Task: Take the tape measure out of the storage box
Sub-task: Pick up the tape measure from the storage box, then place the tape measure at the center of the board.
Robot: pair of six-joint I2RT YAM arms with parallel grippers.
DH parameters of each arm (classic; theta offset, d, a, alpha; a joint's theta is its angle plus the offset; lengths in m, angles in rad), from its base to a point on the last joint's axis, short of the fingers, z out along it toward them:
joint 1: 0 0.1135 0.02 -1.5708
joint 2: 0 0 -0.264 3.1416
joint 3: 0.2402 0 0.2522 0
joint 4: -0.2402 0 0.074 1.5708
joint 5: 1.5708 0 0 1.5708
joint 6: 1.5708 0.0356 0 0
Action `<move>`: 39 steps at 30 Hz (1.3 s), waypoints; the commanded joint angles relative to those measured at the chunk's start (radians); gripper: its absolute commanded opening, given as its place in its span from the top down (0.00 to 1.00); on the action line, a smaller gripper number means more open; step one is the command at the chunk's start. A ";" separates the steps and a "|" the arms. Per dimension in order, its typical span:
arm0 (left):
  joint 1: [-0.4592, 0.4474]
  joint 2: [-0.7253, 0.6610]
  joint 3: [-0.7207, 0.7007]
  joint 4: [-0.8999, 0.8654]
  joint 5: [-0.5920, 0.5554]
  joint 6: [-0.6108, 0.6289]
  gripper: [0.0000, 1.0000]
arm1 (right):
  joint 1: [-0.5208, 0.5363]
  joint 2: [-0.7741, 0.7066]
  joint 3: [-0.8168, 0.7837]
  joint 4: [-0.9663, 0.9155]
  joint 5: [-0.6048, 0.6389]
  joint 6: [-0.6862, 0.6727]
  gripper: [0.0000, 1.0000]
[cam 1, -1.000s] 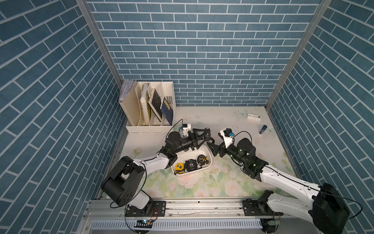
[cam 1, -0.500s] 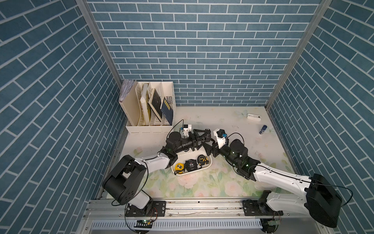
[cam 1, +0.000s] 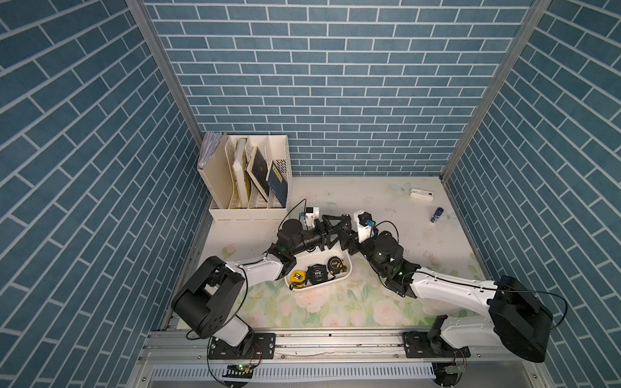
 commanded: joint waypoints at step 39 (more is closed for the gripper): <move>0.022 -0.151 0.071 -0.384 -0.068 0.274 0.33 | 0.007 -0.057 0.089 -0.312 0.446 -0.102 1.00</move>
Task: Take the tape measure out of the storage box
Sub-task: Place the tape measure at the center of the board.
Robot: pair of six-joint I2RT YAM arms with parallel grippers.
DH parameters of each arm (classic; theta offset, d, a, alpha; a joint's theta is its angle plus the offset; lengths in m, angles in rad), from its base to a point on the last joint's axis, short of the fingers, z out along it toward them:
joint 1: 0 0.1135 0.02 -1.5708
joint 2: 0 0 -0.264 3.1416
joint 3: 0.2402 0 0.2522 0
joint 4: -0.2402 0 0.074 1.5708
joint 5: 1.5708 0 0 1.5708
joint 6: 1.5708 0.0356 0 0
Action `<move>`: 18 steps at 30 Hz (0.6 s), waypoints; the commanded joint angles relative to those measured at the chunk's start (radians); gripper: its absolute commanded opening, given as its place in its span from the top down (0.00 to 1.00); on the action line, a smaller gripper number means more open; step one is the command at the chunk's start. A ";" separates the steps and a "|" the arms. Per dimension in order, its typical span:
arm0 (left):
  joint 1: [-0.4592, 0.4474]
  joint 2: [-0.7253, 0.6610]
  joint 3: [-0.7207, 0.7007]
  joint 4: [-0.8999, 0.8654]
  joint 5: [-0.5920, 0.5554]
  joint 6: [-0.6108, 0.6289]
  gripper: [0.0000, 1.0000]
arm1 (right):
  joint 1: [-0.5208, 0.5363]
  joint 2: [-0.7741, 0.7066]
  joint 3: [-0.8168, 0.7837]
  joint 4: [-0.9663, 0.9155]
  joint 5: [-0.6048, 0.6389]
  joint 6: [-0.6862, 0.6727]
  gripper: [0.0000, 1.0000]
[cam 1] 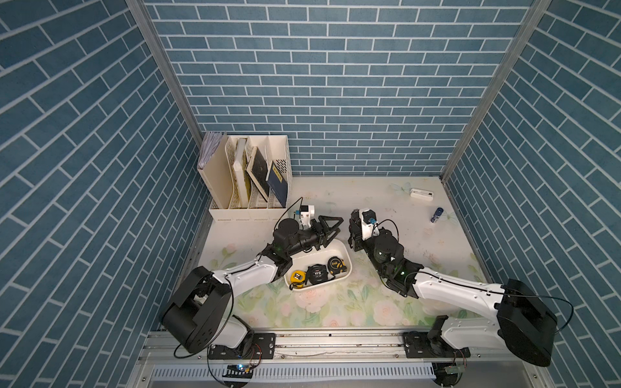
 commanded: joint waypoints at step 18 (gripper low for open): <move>0.015 -0.044 0.247 -0.854 -0.296 0.517 0.30 | -0.261 0.412 0.342 -1.051 0.342 0.522 1.00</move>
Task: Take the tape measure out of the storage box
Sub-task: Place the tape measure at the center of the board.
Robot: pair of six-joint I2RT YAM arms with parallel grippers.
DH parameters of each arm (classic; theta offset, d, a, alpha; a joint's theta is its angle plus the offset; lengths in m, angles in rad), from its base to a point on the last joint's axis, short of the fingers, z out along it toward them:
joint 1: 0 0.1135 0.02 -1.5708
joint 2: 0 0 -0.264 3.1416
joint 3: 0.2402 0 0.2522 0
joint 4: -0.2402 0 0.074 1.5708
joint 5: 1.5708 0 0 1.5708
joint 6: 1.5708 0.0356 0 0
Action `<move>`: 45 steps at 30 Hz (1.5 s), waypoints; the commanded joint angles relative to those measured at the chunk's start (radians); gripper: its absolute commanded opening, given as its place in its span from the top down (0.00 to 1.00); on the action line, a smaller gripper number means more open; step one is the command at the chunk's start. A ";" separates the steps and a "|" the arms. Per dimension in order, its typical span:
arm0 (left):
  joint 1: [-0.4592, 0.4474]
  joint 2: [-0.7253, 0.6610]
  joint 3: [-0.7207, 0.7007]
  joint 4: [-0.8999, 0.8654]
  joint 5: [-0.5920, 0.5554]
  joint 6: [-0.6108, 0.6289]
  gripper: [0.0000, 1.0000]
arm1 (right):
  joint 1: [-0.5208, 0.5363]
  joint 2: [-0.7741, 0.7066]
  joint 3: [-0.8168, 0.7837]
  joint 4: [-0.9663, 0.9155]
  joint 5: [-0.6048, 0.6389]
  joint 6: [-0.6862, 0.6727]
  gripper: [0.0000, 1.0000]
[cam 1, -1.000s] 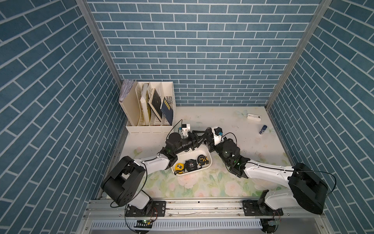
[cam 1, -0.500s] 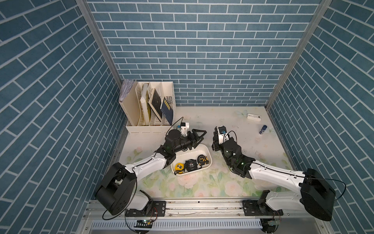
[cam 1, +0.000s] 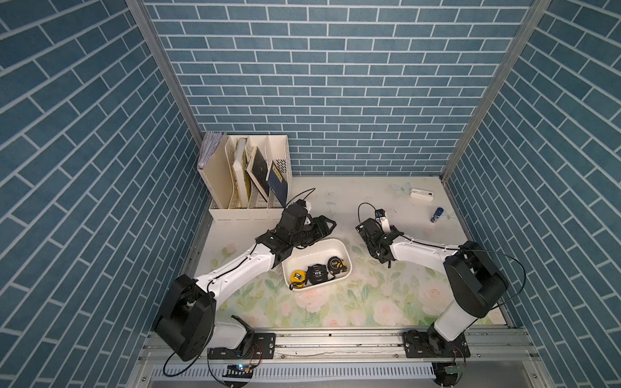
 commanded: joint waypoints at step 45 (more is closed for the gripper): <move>0.029 -0.017 0.070 -0.246 -0.216 0.081 0.32 | -0.225 0.132 0.035 -0.085 -0.088 0.089 0.17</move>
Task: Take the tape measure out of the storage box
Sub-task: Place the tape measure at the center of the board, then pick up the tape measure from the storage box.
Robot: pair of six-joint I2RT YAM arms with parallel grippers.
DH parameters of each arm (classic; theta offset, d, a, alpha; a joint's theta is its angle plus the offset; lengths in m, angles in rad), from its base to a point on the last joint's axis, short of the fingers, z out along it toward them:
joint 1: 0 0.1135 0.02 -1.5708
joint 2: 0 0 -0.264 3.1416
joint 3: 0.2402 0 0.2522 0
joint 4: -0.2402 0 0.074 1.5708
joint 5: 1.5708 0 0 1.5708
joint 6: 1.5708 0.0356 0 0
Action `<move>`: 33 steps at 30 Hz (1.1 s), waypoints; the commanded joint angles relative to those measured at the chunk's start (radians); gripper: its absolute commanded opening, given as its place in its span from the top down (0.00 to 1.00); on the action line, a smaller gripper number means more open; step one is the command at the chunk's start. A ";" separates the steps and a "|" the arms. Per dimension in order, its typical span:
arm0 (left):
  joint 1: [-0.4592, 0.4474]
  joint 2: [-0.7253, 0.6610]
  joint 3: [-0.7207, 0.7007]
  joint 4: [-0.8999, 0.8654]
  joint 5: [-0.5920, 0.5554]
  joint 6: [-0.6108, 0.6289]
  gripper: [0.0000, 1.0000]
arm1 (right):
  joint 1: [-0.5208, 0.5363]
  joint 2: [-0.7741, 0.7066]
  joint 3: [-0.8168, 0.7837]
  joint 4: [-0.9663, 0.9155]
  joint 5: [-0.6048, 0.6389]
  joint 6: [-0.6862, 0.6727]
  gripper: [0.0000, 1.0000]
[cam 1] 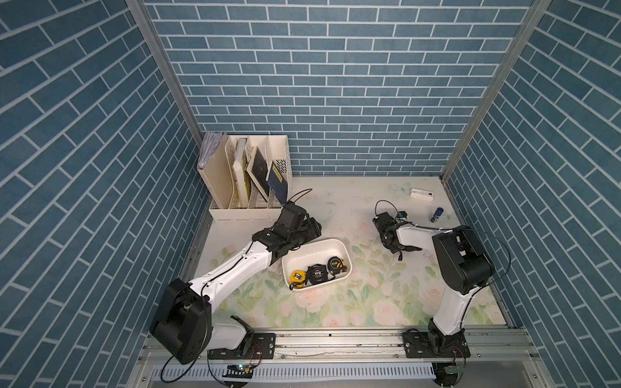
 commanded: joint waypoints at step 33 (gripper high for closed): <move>-0.252 0.350 0.205 -0.310 -0.069 0.185 0.29 | 0.096 -0.576 -0.110 0.233 -0.224 -0.115 0.11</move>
